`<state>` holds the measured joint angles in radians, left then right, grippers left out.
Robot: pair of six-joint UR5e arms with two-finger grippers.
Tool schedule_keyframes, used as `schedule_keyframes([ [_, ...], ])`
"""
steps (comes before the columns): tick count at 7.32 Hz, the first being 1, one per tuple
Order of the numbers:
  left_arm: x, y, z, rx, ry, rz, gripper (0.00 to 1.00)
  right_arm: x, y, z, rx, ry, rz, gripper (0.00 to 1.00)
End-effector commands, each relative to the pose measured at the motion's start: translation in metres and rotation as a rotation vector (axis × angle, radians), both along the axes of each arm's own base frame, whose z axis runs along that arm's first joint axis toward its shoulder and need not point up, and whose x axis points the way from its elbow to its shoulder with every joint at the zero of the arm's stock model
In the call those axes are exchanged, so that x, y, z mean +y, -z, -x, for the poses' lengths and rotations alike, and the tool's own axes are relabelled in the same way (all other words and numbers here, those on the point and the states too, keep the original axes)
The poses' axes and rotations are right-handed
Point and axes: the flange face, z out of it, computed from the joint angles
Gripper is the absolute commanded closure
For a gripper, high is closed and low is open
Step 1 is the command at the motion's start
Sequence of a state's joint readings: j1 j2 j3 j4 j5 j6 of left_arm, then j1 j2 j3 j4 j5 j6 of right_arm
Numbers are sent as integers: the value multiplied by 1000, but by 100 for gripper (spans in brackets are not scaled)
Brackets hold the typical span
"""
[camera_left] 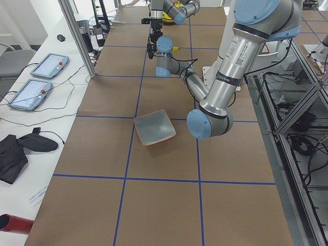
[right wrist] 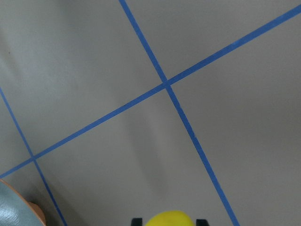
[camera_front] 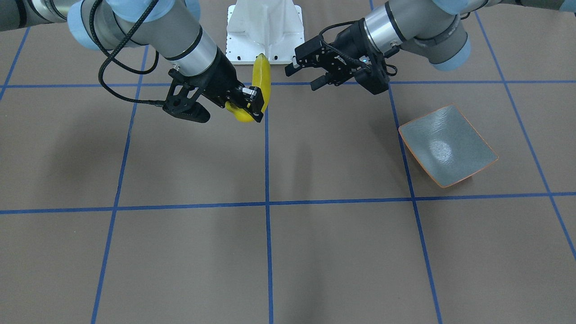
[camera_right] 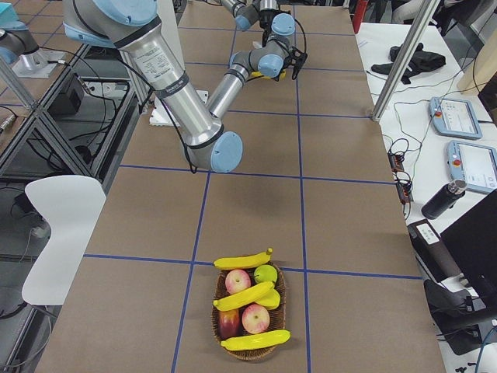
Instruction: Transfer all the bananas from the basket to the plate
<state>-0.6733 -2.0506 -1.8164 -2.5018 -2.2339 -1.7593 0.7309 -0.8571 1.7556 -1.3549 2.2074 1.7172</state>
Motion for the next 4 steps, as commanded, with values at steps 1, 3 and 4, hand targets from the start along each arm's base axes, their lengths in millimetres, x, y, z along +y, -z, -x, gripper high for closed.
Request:
schedule_keyframes([
  [1,31,13,-33,14,-79,-10,0,2,3,0,-8,7,-7,100],
  [3,27,10,-42,3,-81,-3,0,6,7,0,-17,16,-11,100],
  [4,23,13,-48,0,-81,-1,0,11,11,0,-41,24,-35,100],
])
